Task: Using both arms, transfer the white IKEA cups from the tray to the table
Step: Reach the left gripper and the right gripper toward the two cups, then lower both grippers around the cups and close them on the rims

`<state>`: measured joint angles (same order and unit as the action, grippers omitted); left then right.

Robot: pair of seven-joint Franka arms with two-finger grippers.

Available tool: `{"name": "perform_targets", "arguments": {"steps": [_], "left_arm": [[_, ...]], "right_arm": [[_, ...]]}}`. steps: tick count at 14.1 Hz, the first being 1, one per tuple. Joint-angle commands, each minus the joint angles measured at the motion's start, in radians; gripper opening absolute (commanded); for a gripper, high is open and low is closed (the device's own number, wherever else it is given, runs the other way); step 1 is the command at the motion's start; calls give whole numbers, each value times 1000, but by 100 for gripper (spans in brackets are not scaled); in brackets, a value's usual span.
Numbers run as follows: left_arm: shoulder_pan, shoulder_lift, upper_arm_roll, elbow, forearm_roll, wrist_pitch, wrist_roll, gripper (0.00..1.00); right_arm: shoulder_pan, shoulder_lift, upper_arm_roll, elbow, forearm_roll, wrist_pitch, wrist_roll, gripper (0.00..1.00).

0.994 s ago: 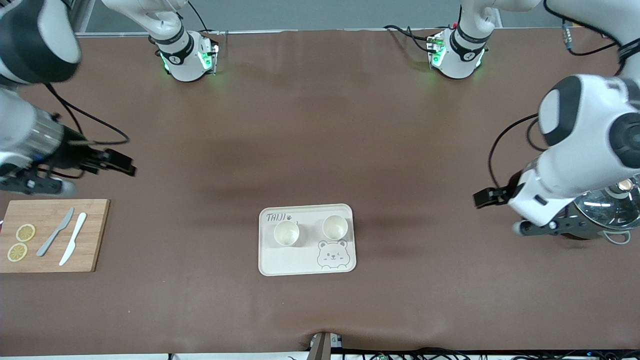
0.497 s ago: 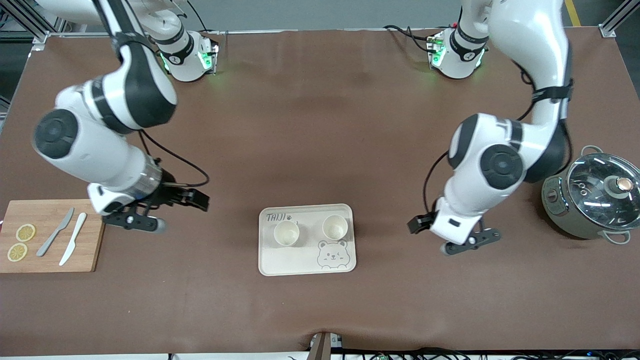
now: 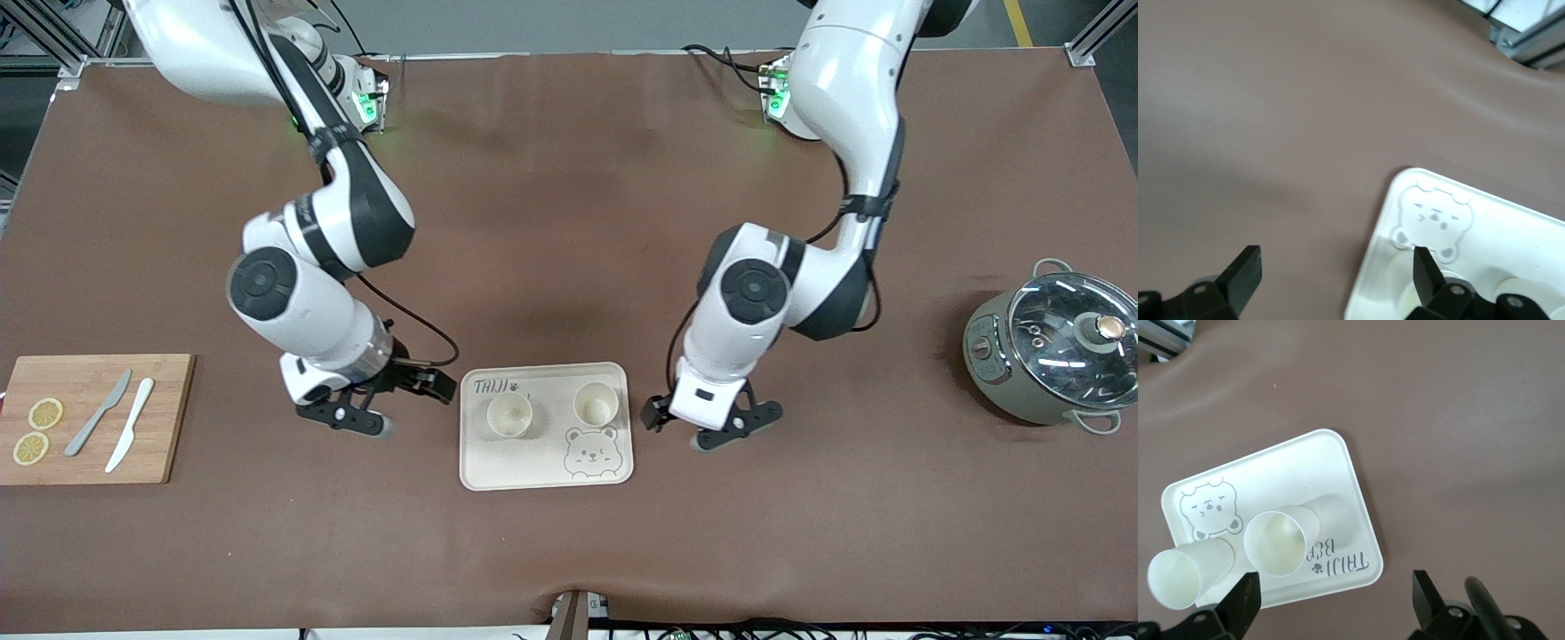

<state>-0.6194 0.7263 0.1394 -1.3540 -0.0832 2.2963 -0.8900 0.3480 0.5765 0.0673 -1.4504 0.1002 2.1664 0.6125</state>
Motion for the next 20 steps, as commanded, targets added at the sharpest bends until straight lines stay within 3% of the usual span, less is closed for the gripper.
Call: {"name": "perform_targets", "arguments": {"steps": [1, 15, 17, 19, 20], "left_arm": [[-35, 51, 14, 49, -12, 28, -43, 100], [-129, 157, 12, 47, -10, 86, -118, 97], [-128, 160, 12, 47, -12, 89, -138, 56], [-128, 160, 12, 47, -12, 91, -145, 23], [-128, 160, 12, 47, -12, 91, -150, 13]], "right_arm": [[17, 58, -11, 35, -11, 42, 21, 100], [78, 200, -14, 35, -46, 208, 24, 100], [88, 224, -14, 35, -46, 251, 24, 100], [91, 244, -14, 36, -45, 279, 24, 100], [91, 253, -14, 35, -45, 294, 24, 100]]}}
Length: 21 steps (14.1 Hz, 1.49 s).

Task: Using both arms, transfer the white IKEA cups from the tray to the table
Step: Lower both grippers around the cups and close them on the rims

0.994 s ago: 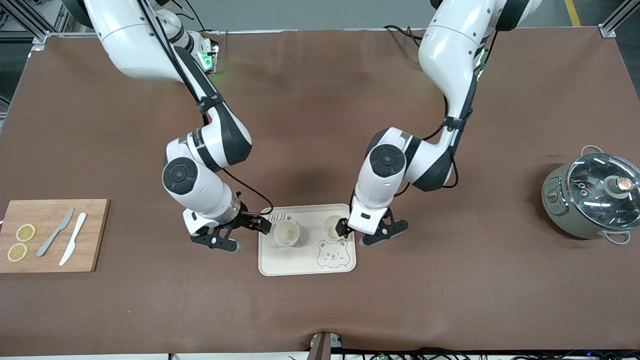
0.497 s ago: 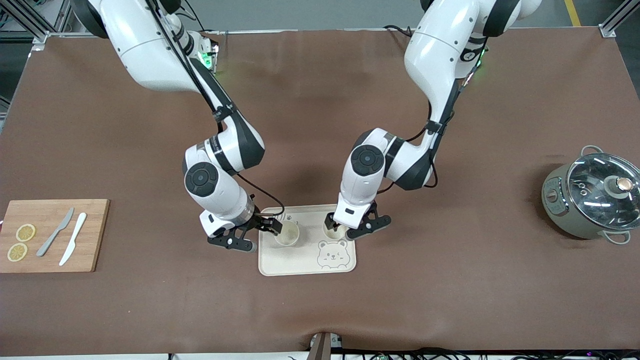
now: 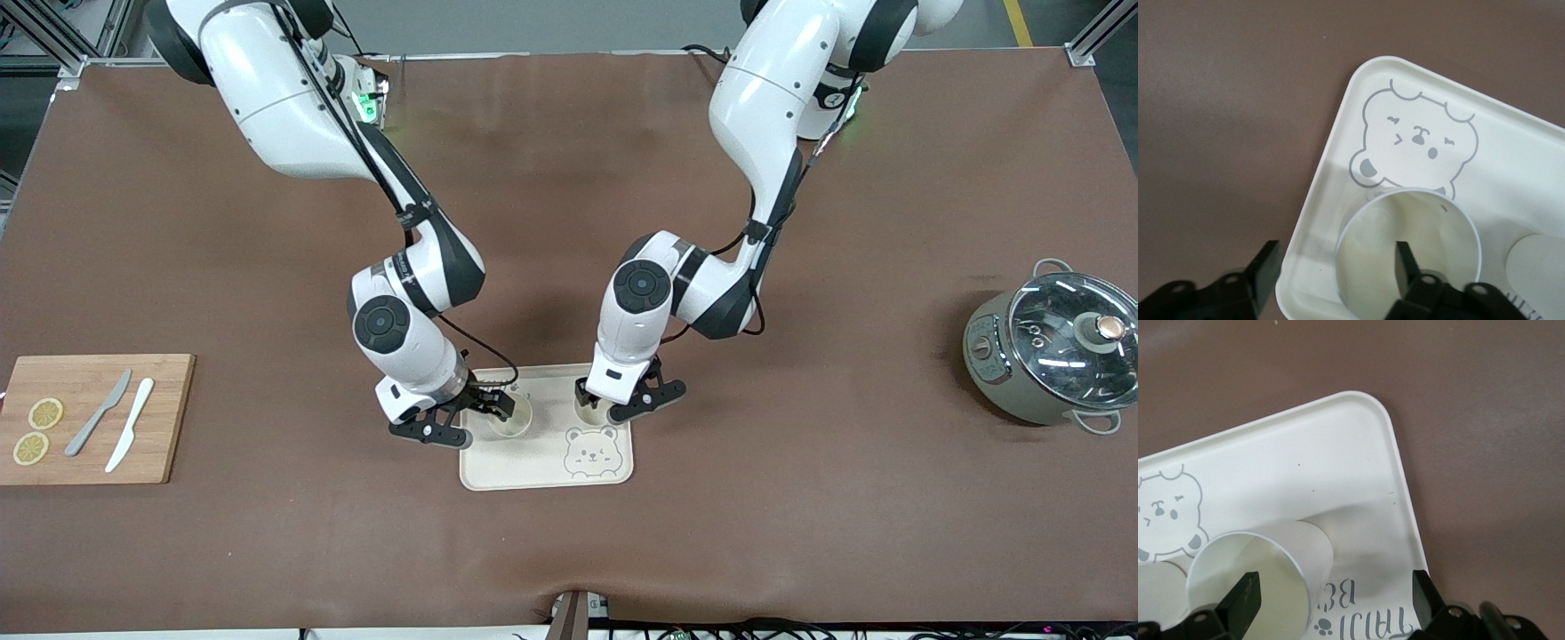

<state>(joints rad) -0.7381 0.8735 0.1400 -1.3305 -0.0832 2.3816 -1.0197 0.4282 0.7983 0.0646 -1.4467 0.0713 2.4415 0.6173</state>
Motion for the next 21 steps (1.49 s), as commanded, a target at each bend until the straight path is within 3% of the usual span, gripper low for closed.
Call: {"name": "perform_targets", "arguments": {"steps": [1, 2, 8, 13, 16, 17, 21], "left_arm": [[-9, 13, 12, 24, -12, 5, -22, 5], [-9, 13, 12, 24, -12, 5, -22, 0], [-3, -2, 21, 27, -12, 5, -17, 0], [15, -40, 32, 28, -12, -24, -13, 0], [52, -74, 35, 28, -7, -77, 16, 0], [65, -79, 33, 28, -10, -93, 44, 0], [121, -105, 32, 25, -13, -130, 130, 0]], "right_arm": [[10, 38, -11, 31, -18, 27, 19, 100], [12, 42, -11, 31, -16, 33, 19, 100], [17, 51, -9, 37, -15, 34, 19, 97], [15, 59, -9, 46, -13, 33, 18, 28], [15, 62, -9, 48, -15, 33, 18, 4], [15, 62, -9, 46, -15, 33, 18, 0], [15, 62, -11, 46, -16, 33, 13, 0]]}}
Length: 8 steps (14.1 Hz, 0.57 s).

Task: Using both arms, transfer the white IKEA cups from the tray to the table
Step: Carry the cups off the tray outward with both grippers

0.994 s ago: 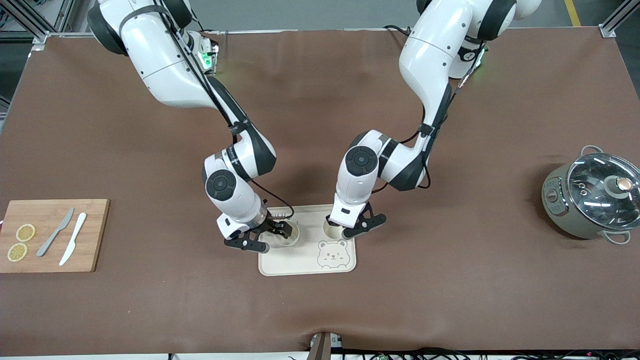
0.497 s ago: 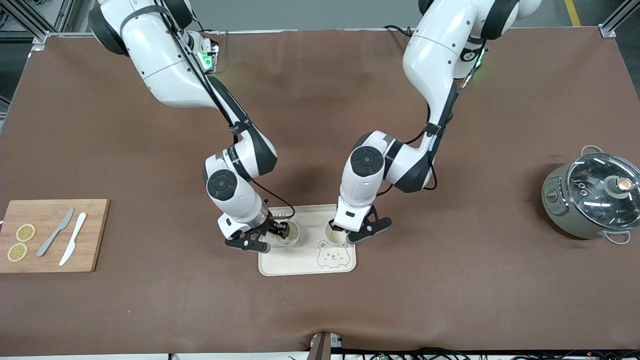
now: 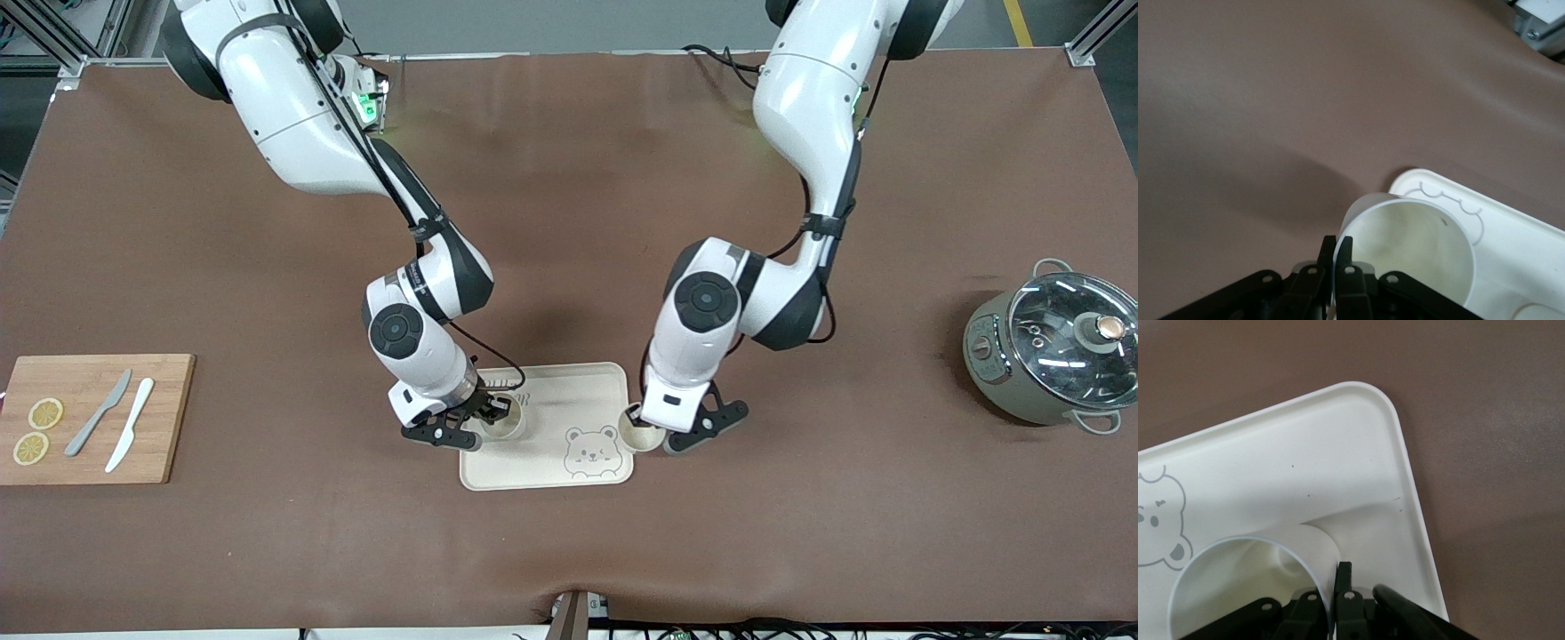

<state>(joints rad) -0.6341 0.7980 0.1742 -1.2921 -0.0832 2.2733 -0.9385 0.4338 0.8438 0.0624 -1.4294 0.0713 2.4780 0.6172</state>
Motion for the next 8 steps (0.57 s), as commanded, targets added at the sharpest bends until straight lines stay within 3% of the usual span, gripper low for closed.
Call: {"name": "perform_targets", "arguments": {"steps": [1, 8], "left_arm": [[27, -36, -4, -16, -16, -26, 62, 0], [155, -65, -4, -21, -16, -168, 265, 0]], "right_arm": [[9, 17, -7, 29, -16, -4, 13, 0], [9, -8, -7, 56, -7, -30, 15, 0]]}}
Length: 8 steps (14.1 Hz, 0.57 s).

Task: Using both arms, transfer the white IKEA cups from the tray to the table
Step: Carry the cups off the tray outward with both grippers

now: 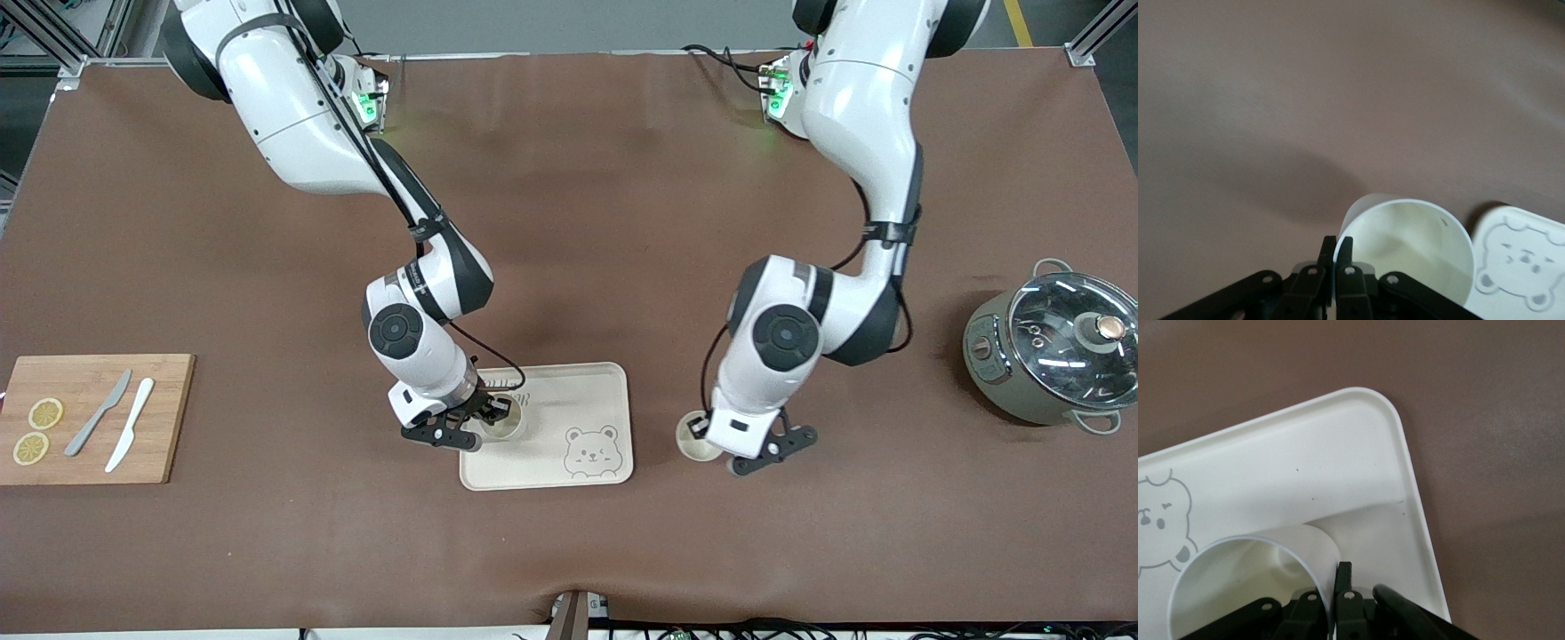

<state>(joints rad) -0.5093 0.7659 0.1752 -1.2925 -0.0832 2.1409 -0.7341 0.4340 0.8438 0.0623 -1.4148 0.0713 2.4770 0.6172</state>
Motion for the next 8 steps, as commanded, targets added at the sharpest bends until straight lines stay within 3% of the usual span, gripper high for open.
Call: {"name": "perform_targets", "arguments": {"steps": [1, 4, 8], "left_arm": [[53, -33, -8, -21, -16, -48, 89, 0], [122, -34, -10, -24, -16, -82, 197, 0], [195, -31, -11, -30, -18, -85, 242, 0]], "right_arm": [[6, -23, -7, 43, -4, -56, 13, 0], [-40, -72, -9, 79, -8, -191, -23, 0], [-171, -135, 4, 80, 2, -315, -337, 0]]}}
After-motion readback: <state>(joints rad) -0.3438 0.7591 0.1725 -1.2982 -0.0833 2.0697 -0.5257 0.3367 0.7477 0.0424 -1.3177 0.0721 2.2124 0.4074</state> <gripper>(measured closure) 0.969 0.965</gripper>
